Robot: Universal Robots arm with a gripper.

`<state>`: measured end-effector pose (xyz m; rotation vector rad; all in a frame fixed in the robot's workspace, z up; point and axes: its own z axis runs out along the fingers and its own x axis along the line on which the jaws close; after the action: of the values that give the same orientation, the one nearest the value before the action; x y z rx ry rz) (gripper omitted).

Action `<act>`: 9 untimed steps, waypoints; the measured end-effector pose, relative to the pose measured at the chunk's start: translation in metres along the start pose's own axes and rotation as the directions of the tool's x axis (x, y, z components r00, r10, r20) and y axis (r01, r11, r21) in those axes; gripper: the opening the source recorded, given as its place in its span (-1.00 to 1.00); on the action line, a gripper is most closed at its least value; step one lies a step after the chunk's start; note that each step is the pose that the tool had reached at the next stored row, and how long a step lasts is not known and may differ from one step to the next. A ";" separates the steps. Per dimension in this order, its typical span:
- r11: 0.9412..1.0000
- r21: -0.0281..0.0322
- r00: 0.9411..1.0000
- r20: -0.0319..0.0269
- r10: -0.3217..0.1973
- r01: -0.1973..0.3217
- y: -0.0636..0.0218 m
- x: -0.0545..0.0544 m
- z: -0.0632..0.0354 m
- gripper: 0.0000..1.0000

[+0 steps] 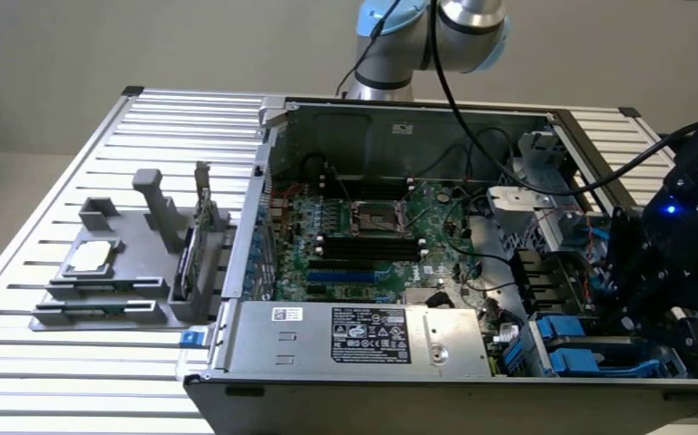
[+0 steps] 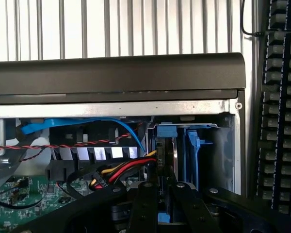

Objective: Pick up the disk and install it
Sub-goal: 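Insert the first disk wire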

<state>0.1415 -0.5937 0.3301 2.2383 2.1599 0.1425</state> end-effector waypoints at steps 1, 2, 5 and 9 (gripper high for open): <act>1.000 0.000 1.000 0.000 0.000 0.000 0.0000 0.000 0.0000 -0.66; 1.000 0.000 1.000 0.000 0.000 0.000 0.0000 0.000 0.0001 -0.66; 1.000 0.001 1.000 0.000 0.000 0.000 0.0002 0.000 -0.0012 -0.51; 1.000 0.002 1.000 0.000 0.000 0.000 0.0007 0.000 -0.0097 -0.51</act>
<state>0.1414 -0.5936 0.3398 2.2394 2.1607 0.1411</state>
